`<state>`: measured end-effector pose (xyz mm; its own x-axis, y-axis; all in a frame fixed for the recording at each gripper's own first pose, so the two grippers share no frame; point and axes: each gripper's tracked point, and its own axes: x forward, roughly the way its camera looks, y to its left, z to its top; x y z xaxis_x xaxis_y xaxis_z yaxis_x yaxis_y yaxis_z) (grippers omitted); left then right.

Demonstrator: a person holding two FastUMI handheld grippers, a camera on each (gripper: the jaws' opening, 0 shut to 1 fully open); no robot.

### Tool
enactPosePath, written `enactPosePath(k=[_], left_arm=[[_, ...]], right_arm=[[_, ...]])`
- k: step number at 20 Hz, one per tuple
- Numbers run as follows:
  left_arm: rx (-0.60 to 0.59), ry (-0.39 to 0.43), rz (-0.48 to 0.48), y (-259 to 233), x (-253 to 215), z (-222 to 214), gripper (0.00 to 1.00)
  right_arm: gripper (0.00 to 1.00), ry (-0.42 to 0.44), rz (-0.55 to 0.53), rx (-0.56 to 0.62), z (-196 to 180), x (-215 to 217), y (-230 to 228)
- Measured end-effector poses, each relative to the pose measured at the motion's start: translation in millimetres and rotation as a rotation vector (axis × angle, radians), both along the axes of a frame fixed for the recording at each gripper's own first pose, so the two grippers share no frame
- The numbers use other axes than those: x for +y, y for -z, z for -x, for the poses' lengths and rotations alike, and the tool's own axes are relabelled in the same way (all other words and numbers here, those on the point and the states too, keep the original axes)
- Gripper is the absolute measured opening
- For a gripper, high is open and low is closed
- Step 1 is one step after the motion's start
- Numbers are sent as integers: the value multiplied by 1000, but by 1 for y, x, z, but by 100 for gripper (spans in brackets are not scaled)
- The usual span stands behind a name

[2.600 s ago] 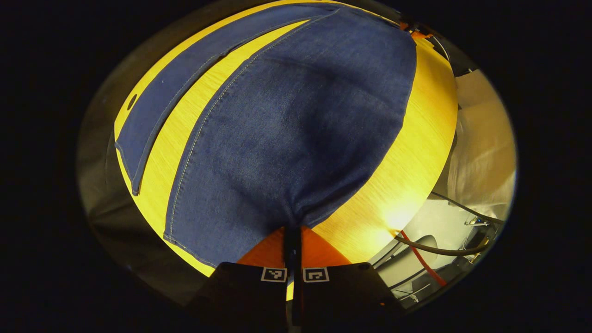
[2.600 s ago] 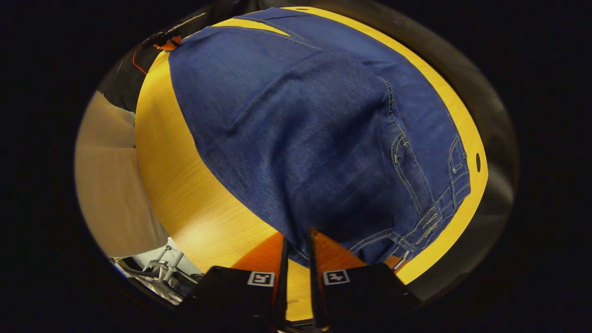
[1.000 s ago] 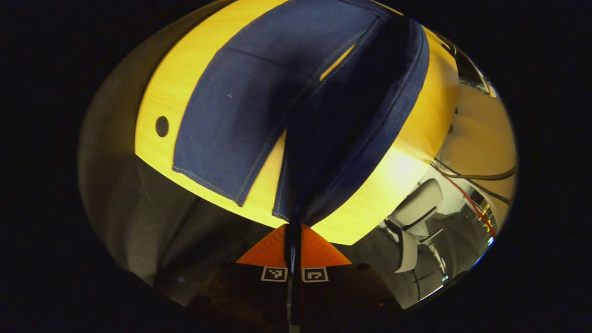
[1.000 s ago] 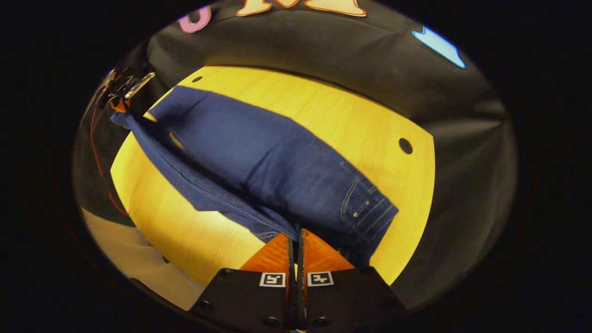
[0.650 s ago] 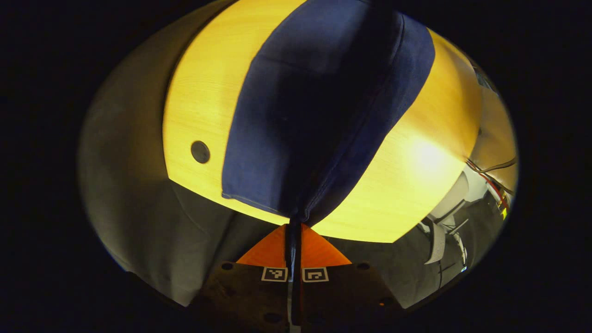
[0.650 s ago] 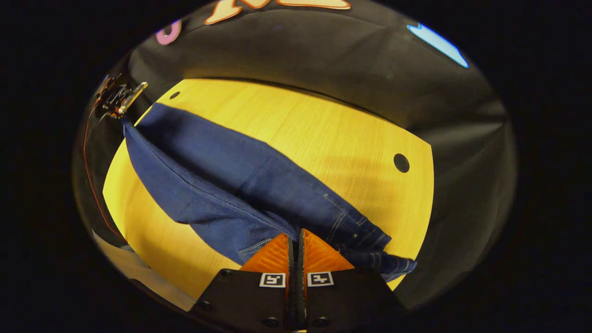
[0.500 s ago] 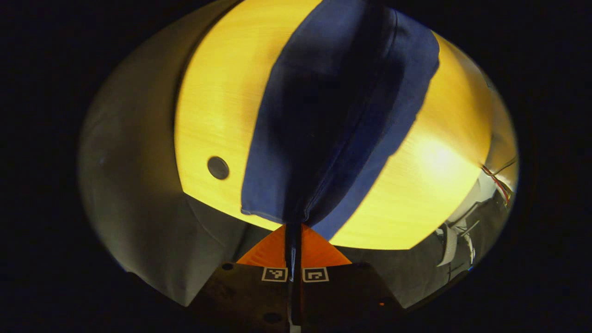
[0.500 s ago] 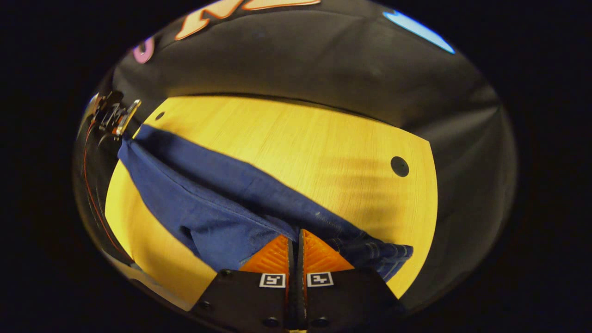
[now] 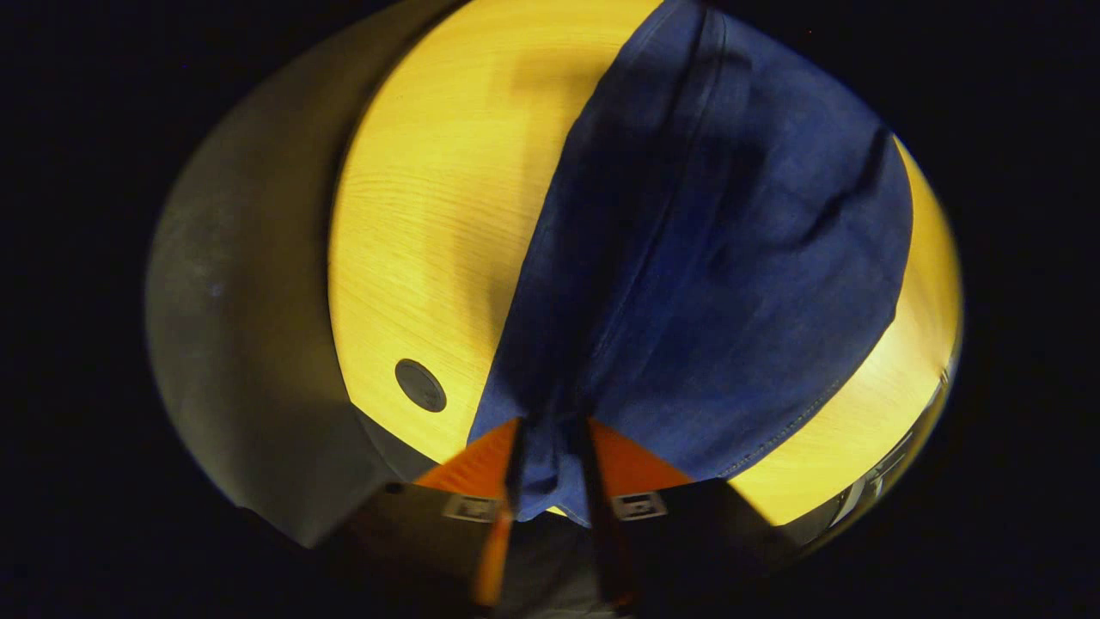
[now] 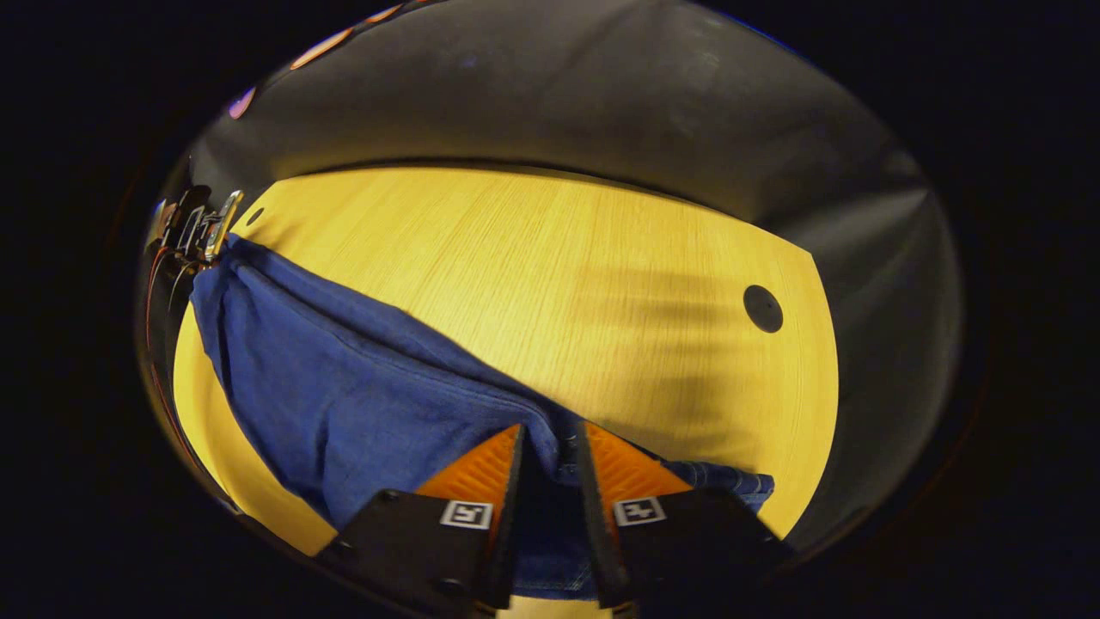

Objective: Grasp the waist and the cuffs of the jeans and fold them to make the two legs overlap; first hold the waist and fold one-third of the jeans toward the cuffs, then hold the cuffs and fold the remaining one-third in the same direction to finish folding.

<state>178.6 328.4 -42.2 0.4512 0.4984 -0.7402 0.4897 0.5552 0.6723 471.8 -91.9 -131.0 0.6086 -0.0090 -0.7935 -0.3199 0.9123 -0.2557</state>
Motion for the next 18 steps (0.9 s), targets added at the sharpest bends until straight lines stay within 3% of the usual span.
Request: enactPosePath(k=[2, 4, 5, 6, 9, 15, 18], left_arm=[[-68, -8, -29, -8, 14, -2, 99], [-216, -22, -31, -24, 29, -9, 100], [-324, -70, -3, -31, 31, -10, 95], [-438, -129, 48, -36, 34, -9, 100], [-718, -274, 222, -35, 28, 1, 95], [-1098, -597, 619, -9, 6, 55, 96], [-1188, -689, 780, 17, 0, 69, 96]], right_arm=[[67, 34, -26, -38, -5, -12, -10], [100, 101, -110, -95, -7, -21, -21], [100, 146, -163, -126, -6, -26, -28], [100, 195, -208, -153, -3, -35, -34], [100, 328, -257, -218, 18, -80, -53], [95, 473, -255, -220, 84, -157, -45], [99, 525, -277, -187, 107, -174, -21]])
